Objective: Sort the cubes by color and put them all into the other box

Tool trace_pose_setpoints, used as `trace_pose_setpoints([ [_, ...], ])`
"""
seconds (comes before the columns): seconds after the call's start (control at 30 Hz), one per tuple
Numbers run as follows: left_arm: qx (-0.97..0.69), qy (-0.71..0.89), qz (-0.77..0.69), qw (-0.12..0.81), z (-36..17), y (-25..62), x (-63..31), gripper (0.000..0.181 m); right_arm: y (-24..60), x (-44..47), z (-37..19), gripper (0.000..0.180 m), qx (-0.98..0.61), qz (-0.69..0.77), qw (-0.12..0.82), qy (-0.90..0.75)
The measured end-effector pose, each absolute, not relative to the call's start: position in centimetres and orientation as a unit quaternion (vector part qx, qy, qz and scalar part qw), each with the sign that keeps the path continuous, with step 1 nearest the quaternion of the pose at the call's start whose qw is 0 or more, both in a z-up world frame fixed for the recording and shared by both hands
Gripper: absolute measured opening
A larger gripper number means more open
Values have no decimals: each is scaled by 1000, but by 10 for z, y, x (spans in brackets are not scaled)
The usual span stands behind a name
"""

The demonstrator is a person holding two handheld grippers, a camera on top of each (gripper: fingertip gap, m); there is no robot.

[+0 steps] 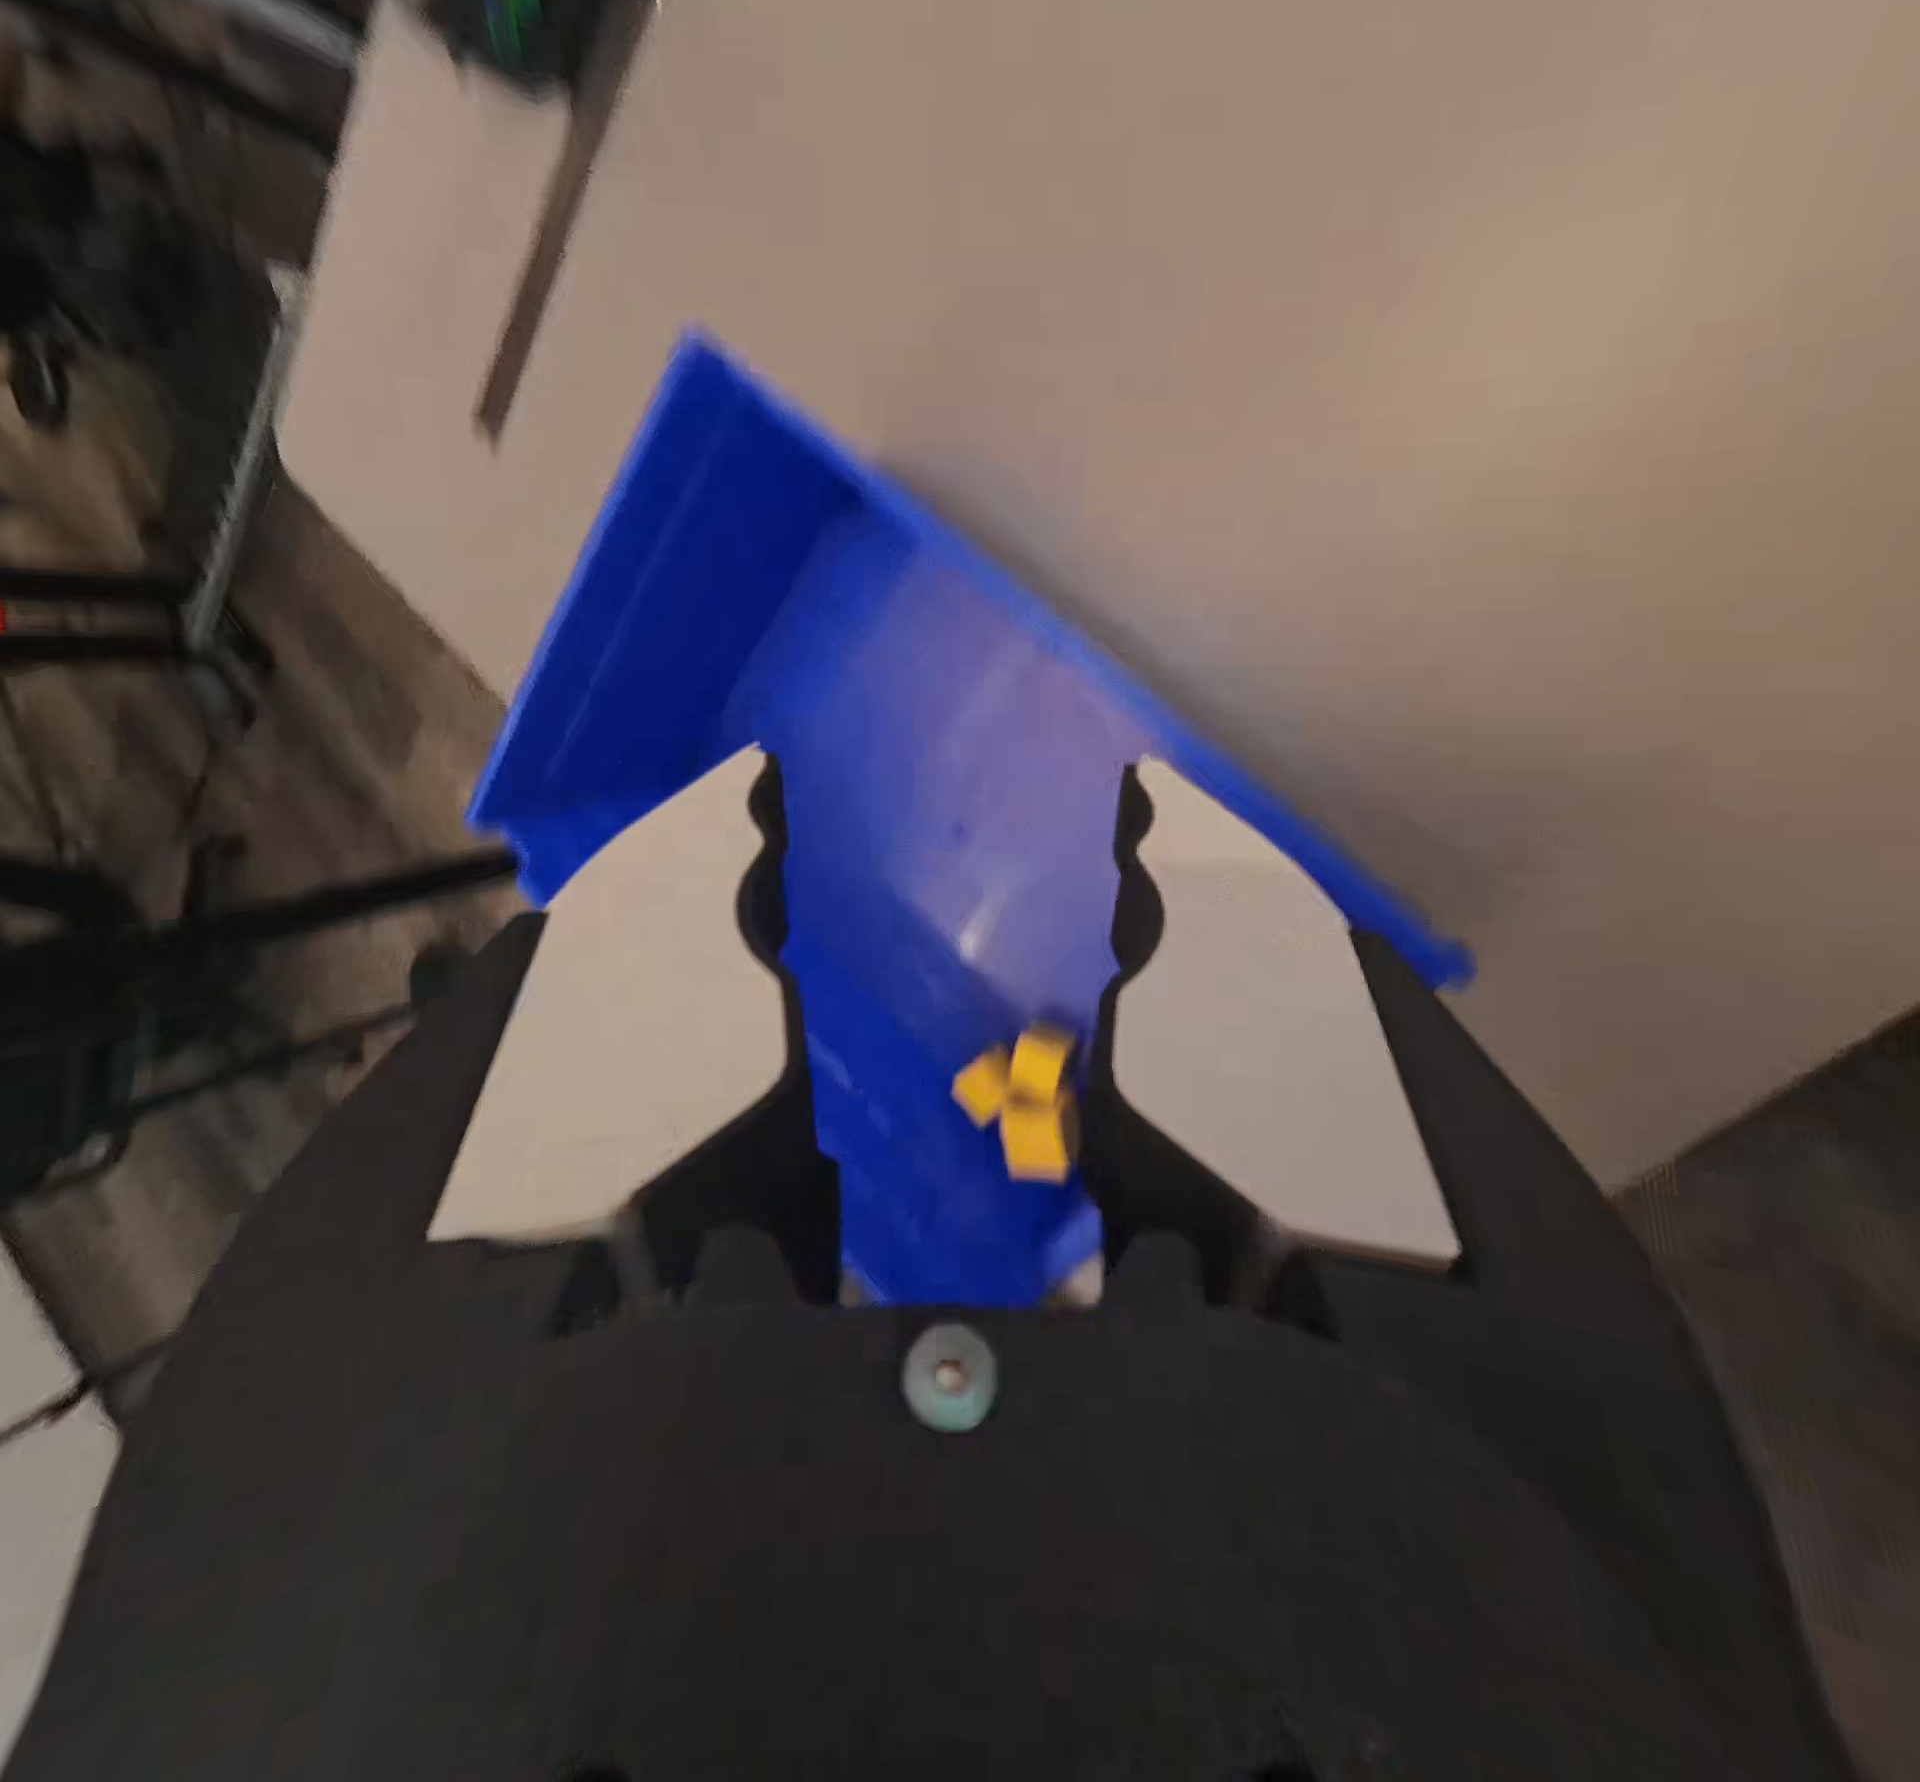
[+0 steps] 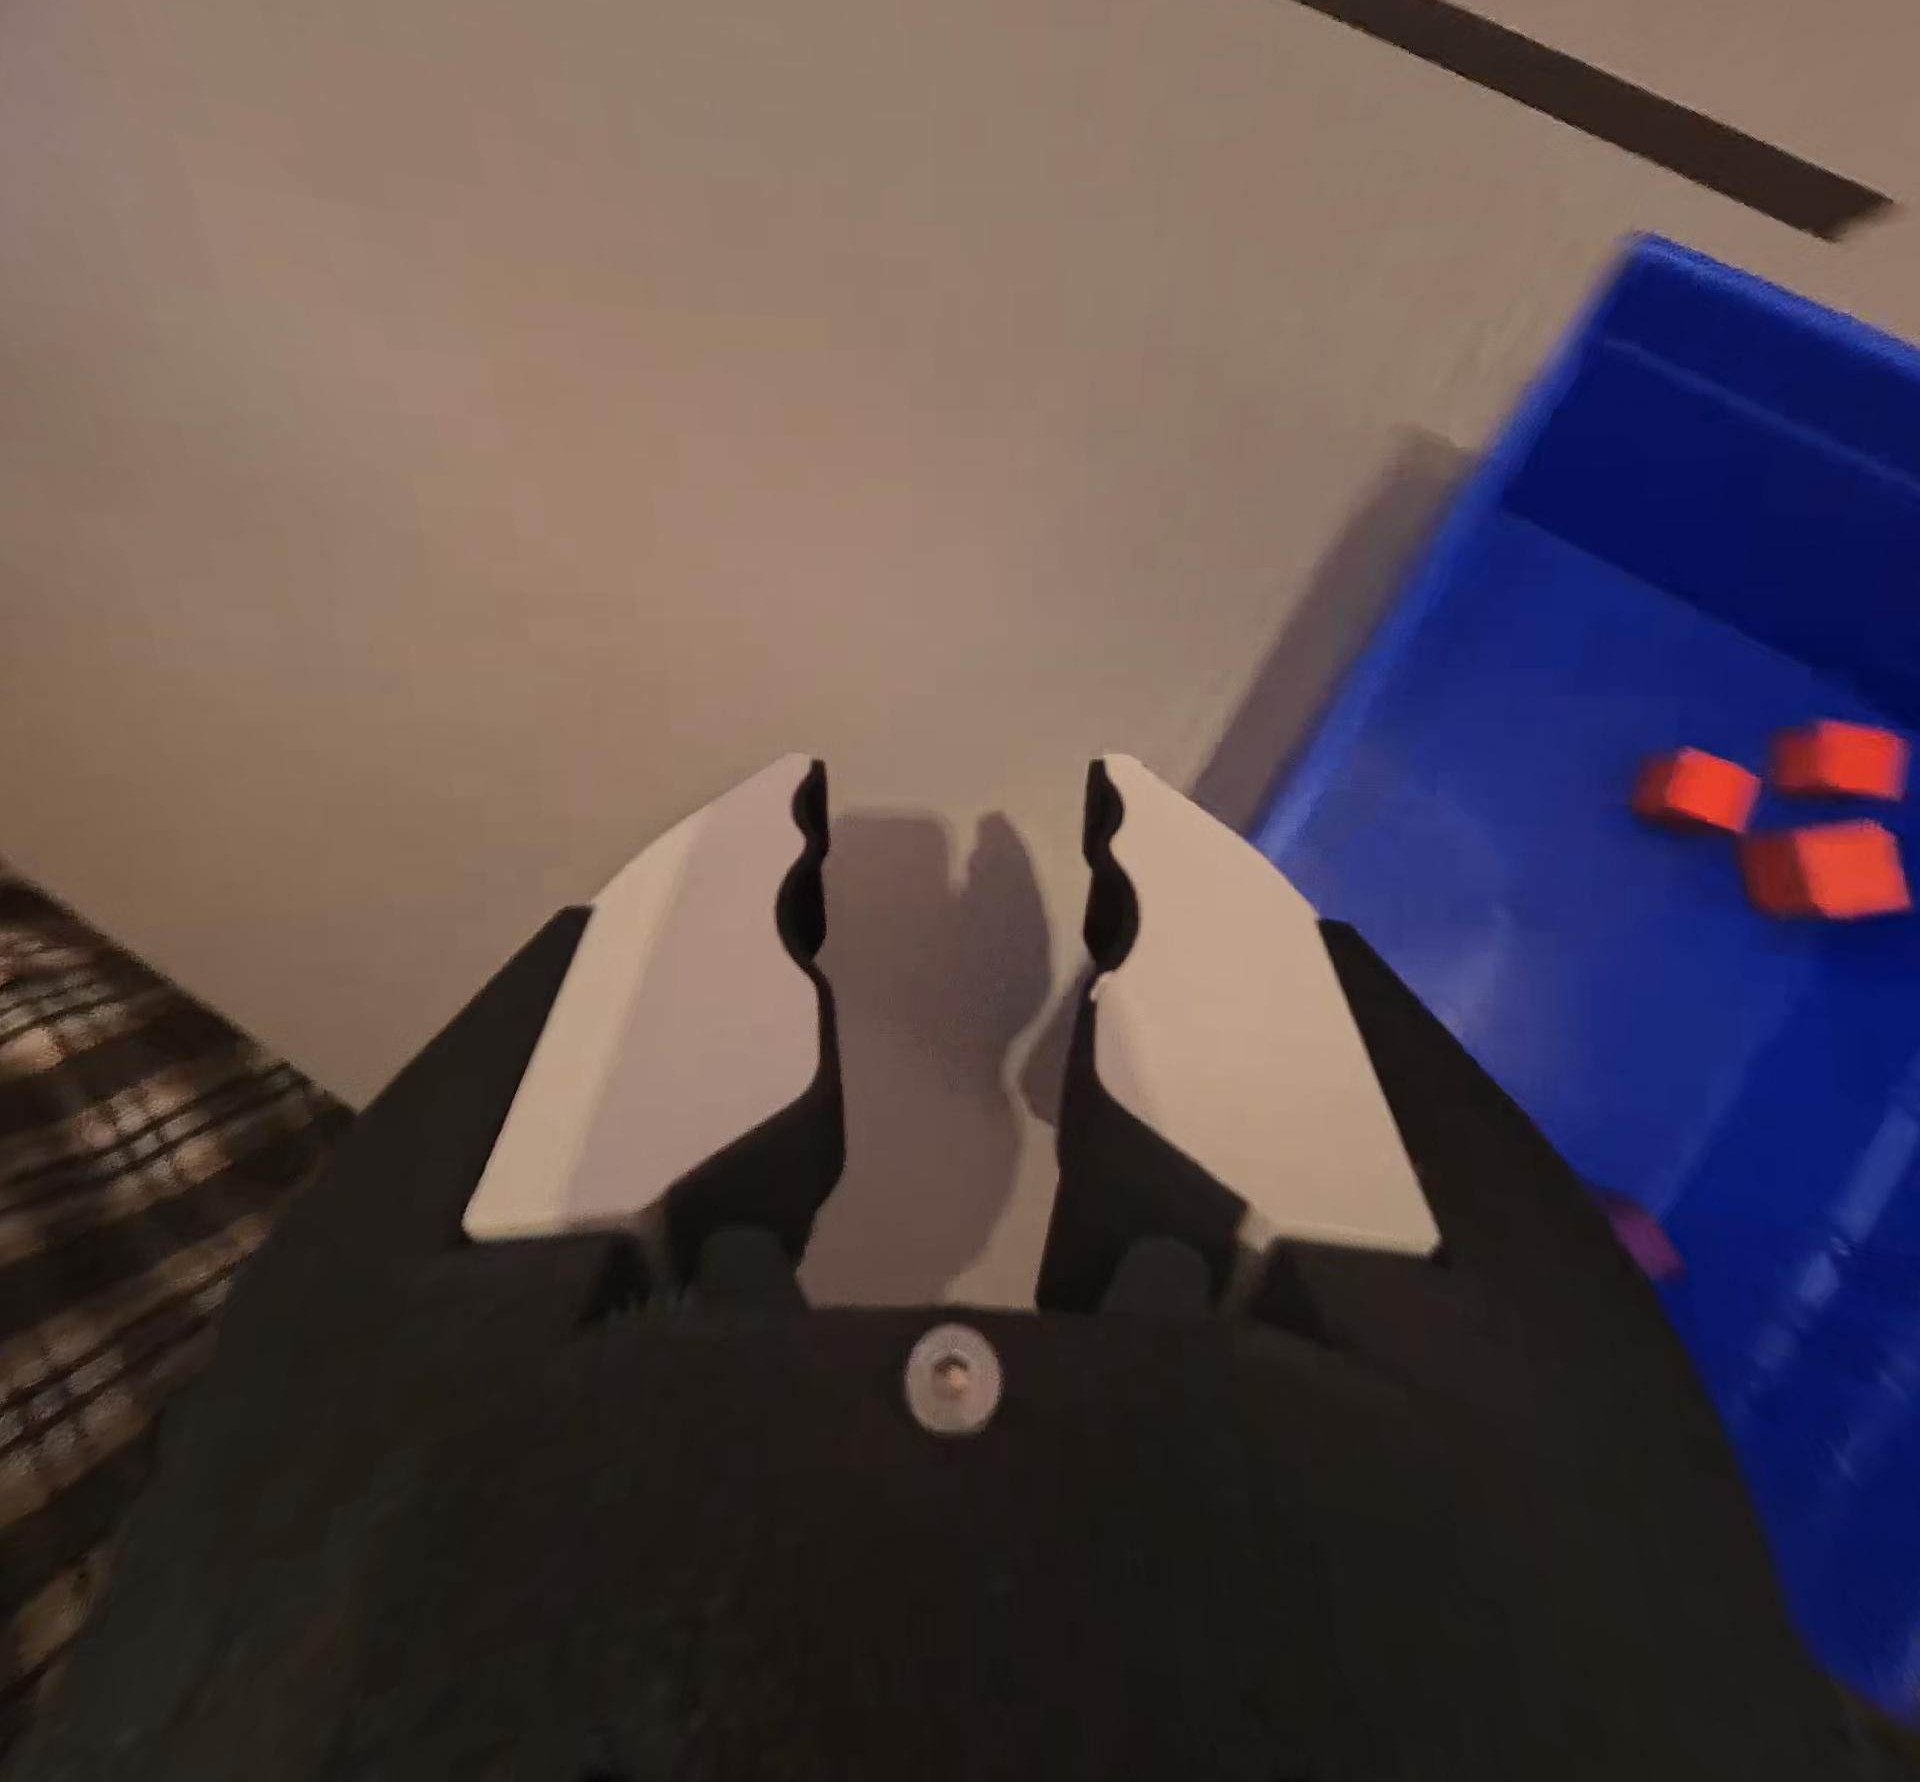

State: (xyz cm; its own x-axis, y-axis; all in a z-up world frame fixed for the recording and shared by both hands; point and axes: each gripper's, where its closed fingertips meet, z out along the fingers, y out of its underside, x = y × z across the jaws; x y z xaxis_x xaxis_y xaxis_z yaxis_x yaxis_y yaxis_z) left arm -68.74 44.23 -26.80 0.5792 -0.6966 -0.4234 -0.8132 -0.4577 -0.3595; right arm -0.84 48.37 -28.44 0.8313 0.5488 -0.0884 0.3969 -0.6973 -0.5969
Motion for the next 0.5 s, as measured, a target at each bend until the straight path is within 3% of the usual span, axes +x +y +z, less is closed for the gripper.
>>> trace_pose_setpoints([
  [0.33,-876,467,112,-36,-367,390,-789,57,461,-106,-315,50,-882,209,229,-355],
  [0.5,-860,489,110,-100,-399,383,-811,49,453,-109,-309,49,-880,222,230,-351],
])
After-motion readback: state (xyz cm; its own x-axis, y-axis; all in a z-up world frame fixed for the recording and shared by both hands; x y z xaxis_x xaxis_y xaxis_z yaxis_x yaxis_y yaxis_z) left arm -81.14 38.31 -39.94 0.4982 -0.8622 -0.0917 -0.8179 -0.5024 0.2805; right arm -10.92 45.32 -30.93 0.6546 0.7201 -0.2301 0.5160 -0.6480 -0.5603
